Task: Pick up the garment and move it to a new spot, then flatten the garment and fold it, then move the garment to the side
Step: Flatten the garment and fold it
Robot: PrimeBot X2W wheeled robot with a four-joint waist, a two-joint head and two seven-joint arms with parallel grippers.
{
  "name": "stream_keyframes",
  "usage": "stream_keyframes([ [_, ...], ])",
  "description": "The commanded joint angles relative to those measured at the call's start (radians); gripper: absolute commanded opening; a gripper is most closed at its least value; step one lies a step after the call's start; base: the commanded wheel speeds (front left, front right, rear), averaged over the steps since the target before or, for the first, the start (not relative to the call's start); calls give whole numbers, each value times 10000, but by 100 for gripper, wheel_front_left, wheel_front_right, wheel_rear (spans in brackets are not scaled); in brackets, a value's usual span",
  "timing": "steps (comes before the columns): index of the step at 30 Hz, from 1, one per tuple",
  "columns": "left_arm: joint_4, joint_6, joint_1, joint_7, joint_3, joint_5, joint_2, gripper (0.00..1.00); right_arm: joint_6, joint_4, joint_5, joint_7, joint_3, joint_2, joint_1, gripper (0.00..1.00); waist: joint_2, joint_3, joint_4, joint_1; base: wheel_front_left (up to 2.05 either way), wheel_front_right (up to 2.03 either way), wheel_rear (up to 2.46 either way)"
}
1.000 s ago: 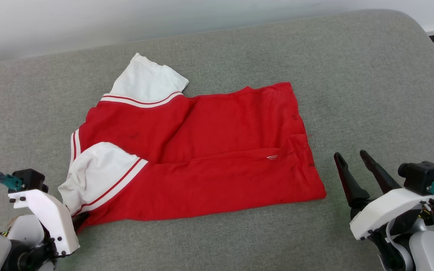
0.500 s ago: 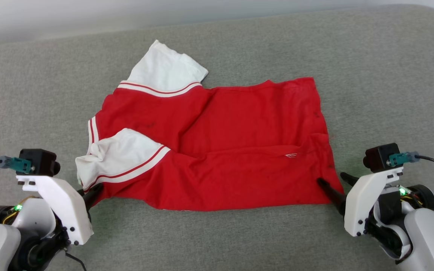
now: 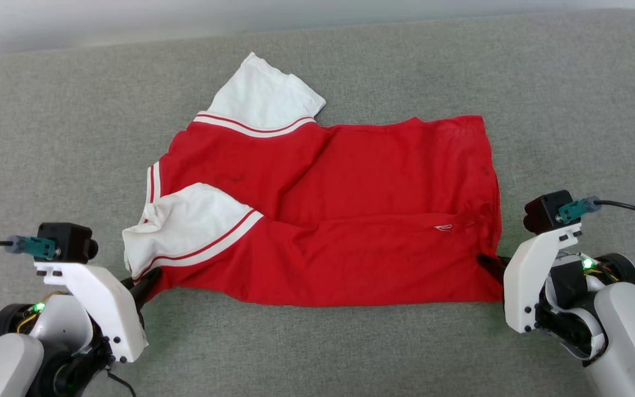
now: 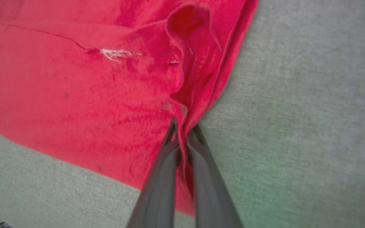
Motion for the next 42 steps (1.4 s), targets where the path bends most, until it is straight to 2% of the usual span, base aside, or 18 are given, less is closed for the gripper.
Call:
stream_keyframes([
  [1,43,-21,142,-97,35,-29,-39,0,21,-19,23,85,126,-87,75,0,0,-150,-28,-1,0,0,0],
  [10,-39,22,1174,-505,54,-271,-189,0,10,-545,380,246,57,-557,585,0,0,-1527,68,-1,0,0,0],
  [17,-513,446,2688,-720,262,-670,-213,0,12,-1087,652,715,-170,-709,1631,0,0,-2556,115,-1,0,0,0],
  [21,-738,583,3489,-773,243,-810,-202,0,10,-1435,635,1003,-520,-740,2404,0,0,-2783,178,-1,0,0,0],
  [27,-195,363,3488,-869,-130,-1020,-810,0,12,-1421,580,842,-995,-389,3311,0,0,-2731,196,-1,0,0,0],
  [28,-36,283,3408,-898,-147,-1153,-985,35,12,-1364,562,723,-1070,-318,3401,21,0,-2699,189,-1,0,0,0],
  [29,155,193,3336,-934,-169,-1171,-1026,94,12,-1317,594,590,-1132,-235,3473,100,0,-2663,173,-1,0,0,0],
  [30,303,134,3262,-997,-169,-1130,-1032,100,12,-1288,587,476,-1162,-176,3515,100,0,-2610,144,-1,0,0,0],
  [32,535,29,3131,-1230,-128,-1064,-1161,100,12,-1347,474,21,-1225,-92,3585,100,0,-2575,93,-1,0,0,0],
  [35,652,-17,2895,-1619,7,-766,-1056,100,12,-1596,126,-1069,-1282,-81,3658,100,0,-2533,10,-1,0,0,0],
  [42,293,476,2255,-2817,301,420,-917,100,12,-2113,-1131,-4289,-1936,511,3447,100,0,-2516,-249,-1,0,0,0],
])
